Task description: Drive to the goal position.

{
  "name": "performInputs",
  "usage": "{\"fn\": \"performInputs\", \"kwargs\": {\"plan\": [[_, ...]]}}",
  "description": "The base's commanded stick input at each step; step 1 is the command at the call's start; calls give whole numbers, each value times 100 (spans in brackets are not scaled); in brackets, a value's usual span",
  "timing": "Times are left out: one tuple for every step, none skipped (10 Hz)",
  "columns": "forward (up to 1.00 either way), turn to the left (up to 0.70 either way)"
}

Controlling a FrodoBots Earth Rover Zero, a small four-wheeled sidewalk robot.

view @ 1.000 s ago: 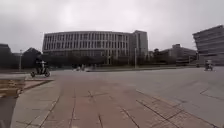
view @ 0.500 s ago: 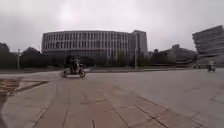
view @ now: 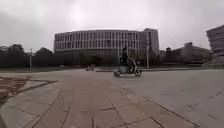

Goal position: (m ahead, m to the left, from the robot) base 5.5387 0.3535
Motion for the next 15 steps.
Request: {"fn": "performInputs", "kwargs": {"plan": [[70,35],[70,35],[70,35],[70,35],[70,35],[70,35],[70,10],[70,0],[70,0],[70,0],[70,0],[70,0],[70,0],[70,0],[70,0]]}}
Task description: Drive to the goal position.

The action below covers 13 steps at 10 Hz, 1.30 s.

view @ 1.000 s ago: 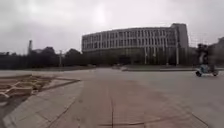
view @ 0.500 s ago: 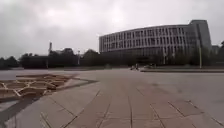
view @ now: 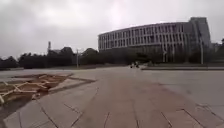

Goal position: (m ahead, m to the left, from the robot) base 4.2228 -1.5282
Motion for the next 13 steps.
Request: {"fn": "performInputs", "kwargs": {"plan": [[70,0],[70,0],[70,0],[70,0],[70,0],[70,0],[70,0],[70,0],[70,0],[70,0],[70,-1],[70,-1],[70,-1]]}}
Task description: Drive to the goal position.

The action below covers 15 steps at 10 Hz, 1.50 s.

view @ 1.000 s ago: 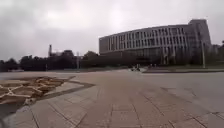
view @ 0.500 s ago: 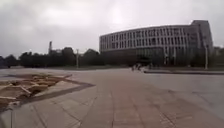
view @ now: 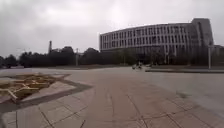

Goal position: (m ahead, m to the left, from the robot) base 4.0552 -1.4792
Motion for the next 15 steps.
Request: {"fn": "performInputs", "kwargs": {"plan": [[70,-1],[70,-1],[70,-1],[70,-1],[70,-1],[70,-1],[70,-1],[70,-1],[70,-1],[70,-1],[70,-1],[70,-1],[70,-1],[70,-1],[70,-1]]}}
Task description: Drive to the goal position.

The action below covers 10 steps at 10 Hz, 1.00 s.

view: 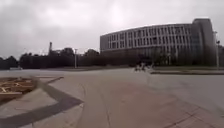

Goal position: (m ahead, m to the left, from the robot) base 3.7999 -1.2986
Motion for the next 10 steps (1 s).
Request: {"fn": "performInputs", "kwargs": {"plan": [[70,-1],[70,-1],[70,-1],[70,-1],[70,-1],[70,0],[70,0],[70,0],[70,0],[70,0]]}}
